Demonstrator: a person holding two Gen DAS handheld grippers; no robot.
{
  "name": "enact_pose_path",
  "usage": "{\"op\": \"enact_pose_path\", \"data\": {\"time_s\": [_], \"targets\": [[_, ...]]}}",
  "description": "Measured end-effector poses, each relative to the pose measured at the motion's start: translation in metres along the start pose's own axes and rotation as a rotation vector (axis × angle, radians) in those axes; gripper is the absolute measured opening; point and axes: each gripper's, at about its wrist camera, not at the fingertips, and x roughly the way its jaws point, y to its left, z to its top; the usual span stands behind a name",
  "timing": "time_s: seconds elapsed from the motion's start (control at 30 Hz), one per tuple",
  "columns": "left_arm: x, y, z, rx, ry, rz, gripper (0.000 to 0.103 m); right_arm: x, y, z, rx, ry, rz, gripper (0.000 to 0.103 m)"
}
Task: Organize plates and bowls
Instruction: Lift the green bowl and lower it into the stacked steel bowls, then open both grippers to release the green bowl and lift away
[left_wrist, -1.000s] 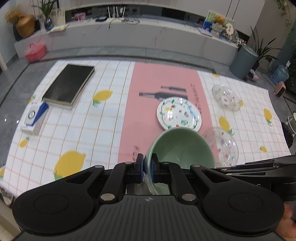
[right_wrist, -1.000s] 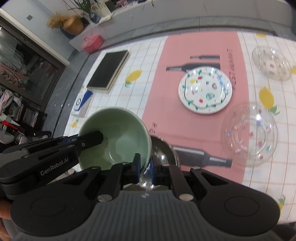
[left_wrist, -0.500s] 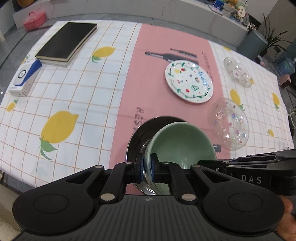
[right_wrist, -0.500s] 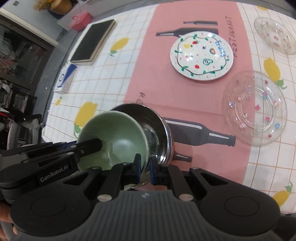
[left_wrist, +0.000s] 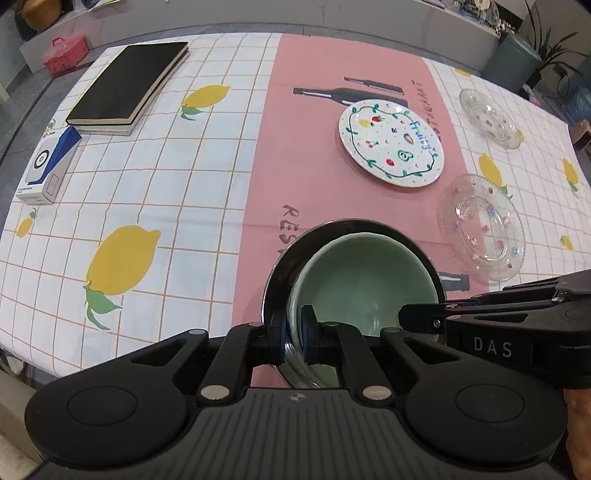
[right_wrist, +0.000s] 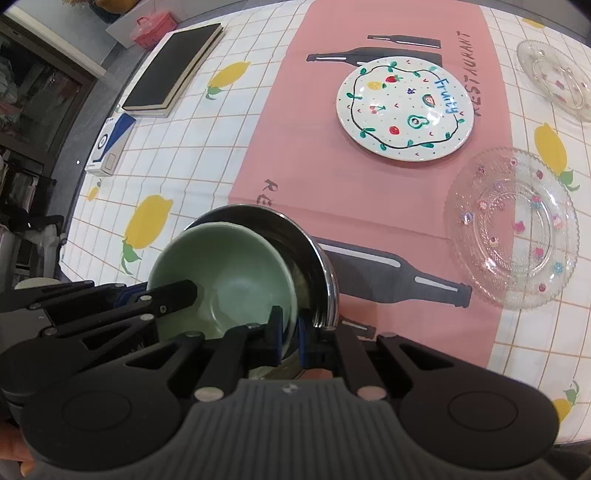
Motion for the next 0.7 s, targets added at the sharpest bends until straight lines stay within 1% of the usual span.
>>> {"op": "enact_pose_path", "data": {"time_s": [0.13,0.23,0.37,0.5,0.53,0.57,0.63,0.67,0.7], "targets": [[0.005,-0.003,0.001,0.023,0.013,0.021,0.007,0.004,0.004,0.001,-0.025,0.004,-0.031,0.006],[0.005,-0.004,0.003,0.036,-0.001,0.044,0.007,0.006,0.004,0.002,-0.034,-0.003,-0.038,0.006],[0.003,-0.003,0.005,0.033,0.001,0.035,0.007,0.006,0.004,0.004,-0.035,-0.003,-0.044,0.006],[0.000,-0.005,0.006,0.043,-0.012,0.027,0.007,0.005,0.005,0.004,-0.040,-0.004,-0.038,0.013],[-0.002,-0.005,0.006,0.045,-0.018,0.028,0.009,0.004,0.006,0.003,-0.047,-0.006,-0.037,0.014],[-0.004,-0.006,0.006,0.052,-0.027,0.031,0.009,0.003,0.006,0.002,-0.053,-0.009,-0.030,0.017],[-0.010,-0.010,0.005,0.078,-0.052,0.040,0.009,-0.002,0.007,-0.001,-0.059,-0.018,-0.026,0.018],[-0.013,-0.012,0.004,0.089,-0.066,0.046,0.010,-0.006,0.007,-0.003,-0.065,-0.029,-0.021,0.021],[-0.017,-0.014,0.003,0.097,-0.081,0.051,0.014,-0.011,0.008,-0.004,-0.072,-0.047,-0.016,0.025]]}}
